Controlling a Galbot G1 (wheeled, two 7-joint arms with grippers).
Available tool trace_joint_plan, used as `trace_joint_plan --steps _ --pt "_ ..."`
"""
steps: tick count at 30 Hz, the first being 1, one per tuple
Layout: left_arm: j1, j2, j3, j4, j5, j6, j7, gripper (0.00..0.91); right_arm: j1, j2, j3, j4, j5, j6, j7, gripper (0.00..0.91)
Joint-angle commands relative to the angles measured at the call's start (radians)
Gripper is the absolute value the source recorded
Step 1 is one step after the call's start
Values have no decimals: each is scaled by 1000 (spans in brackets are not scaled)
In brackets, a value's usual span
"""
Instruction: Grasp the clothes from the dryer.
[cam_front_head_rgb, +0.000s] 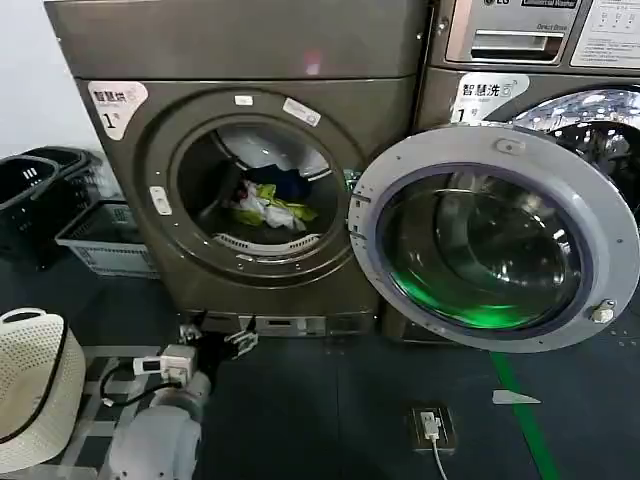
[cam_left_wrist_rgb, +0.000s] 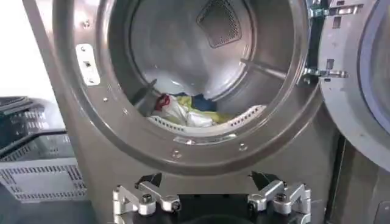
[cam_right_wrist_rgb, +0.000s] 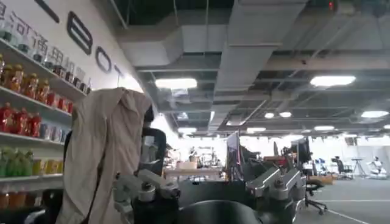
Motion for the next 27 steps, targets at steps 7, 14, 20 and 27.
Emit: trace_joint_plan --steps 7,14,20,27 --pt "3 -1 4 -2 27 49 0 907 4 7 0 7 30 20 14 907" --pt "3 -3 4 -6 21 49 1 907 4 9 -3 8 31 20 13 907" --pt "7 -2 3 -6 19 49 2 907 4 12 -3 8 33 20 16 907" --pt "8 -2 5 -7 18 49 4 907 4 12 -2 8 35 20 19 907"
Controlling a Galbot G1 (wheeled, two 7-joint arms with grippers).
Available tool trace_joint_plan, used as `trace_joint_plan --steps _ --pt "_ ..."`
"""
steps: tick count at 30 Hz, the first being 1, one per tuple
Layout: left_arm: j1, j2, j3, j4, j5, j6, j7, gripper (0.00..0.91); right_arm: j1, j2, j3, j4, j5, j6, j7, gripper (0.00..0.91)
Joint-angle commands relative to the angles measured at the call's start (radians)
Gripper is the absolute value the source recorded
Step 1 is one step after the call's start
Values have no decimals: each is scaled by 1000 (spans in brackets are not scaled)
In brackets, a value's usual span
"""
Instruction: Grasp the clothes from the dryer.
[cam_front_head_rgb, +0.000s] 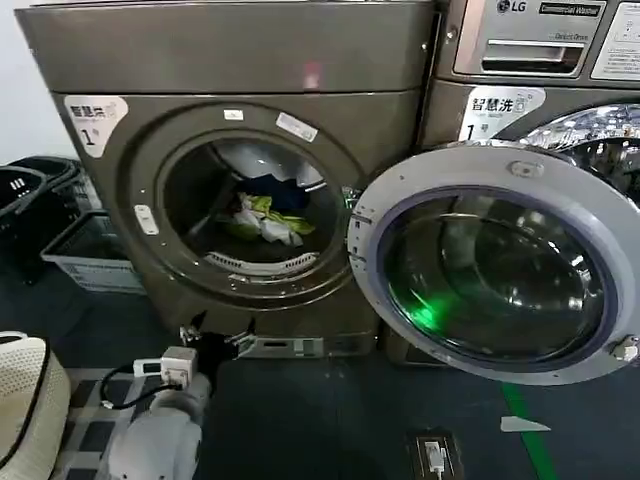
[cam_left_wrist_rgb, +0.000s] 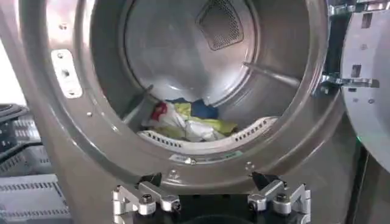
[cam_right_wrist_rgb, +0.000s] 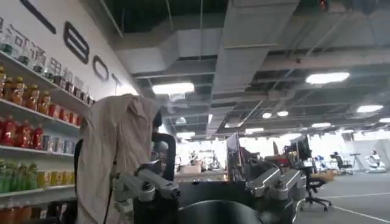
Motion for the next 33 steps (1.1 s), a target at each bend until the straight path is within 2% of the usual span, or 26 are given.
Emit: trace_joint_plan --steps 1,33 --pt "1 0 1 -1 3 49 1 907 0 0 2 0 3 2 3 907" --pt "3 0 4 -3 -3 49 1 907 -3 1 6 -6 3 3 5 907"
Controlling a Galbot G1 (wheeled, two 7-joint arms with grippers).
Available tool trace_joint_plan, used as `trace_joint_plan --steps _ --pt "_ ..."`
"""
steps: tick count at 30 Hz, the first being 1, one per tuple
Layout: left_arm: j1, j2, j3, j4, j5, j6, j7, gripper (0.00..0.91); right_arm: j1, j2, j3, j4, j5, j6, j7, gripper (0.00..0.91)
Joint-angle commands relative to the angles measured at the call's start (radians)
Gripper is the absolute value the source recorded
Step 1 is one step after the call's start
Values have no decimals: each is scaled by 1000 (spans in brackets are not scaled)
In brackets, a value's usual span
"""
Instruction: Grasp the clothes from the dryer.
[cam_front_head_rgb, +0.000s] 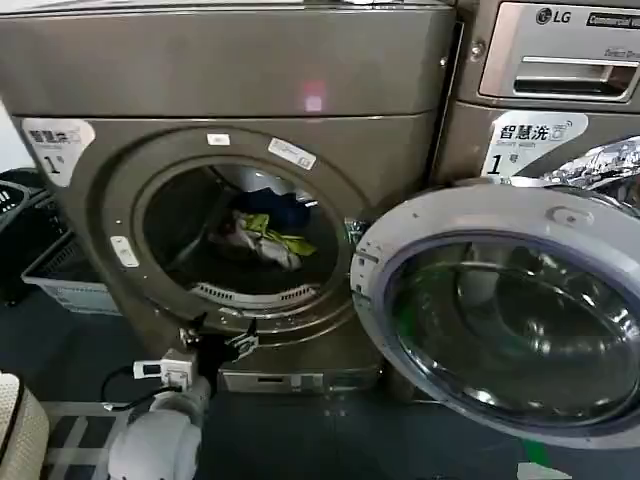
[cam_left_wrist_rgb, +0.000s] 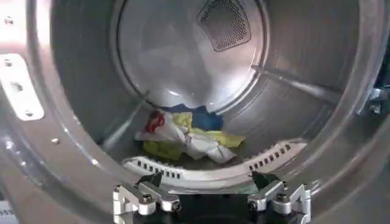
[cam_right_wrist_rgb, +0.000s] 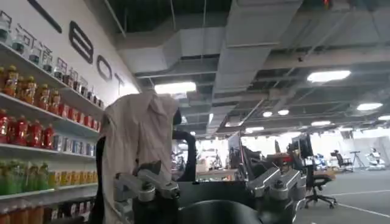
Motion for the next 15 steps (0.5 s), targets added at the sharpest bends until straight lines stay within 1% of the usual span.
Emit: trace_joint_plan --steps 1,15 --pt "-7 1 1 4 -4 49 0 907 0 -1 2 -1 1 0 0 907" --pt "-16 4 0 8 -8 49 -3 907 -5 -6 4 -5 0 -1 0 907"
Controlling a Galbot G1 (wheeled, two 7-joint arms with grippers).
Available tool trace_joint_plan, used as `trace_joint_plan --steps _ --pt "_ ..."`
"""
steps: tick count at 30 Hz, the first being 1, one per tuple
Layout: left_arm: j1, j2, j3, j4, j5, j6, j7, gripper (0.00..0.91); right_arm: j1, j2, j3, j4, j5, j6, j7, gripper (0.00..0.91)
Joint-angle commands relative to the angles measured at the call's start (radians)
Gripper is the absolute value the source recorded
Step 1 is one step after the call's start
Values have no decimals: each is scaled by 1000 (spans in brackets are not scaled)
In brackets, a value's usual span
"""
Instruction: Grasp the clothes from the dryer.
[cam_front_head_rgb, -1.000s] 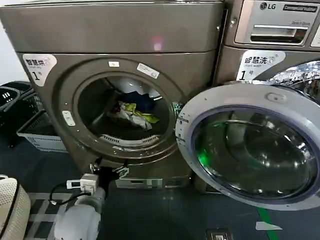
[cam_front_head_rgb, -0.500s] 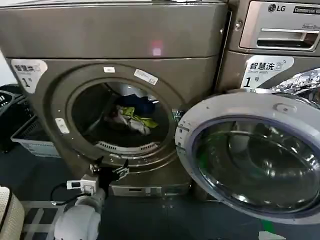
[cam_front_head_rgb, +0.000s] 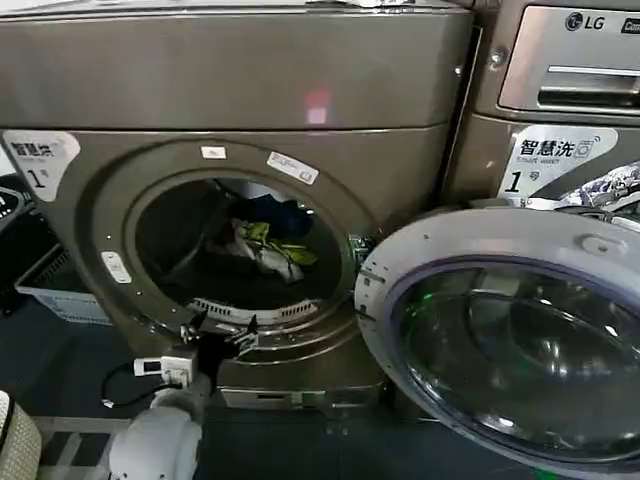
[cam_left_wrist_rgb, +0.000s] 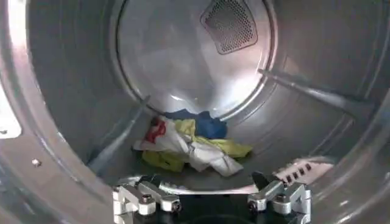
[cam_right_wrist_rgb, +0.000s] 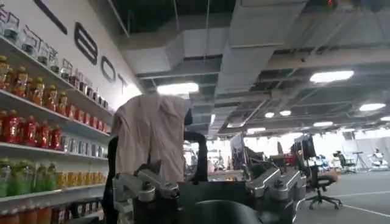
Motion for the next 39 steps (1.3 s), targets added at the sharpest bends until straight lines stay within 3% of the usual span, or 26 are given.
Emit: trace_joint_plan --steps 1,39 --pt "-2 5 0 0 -6 49 0 907 1 1 -3 2 0 0 0 907" --pt "-2 4 1 10 -11 49 -4 907 2 17 -10 1 -6 6 -10 907"
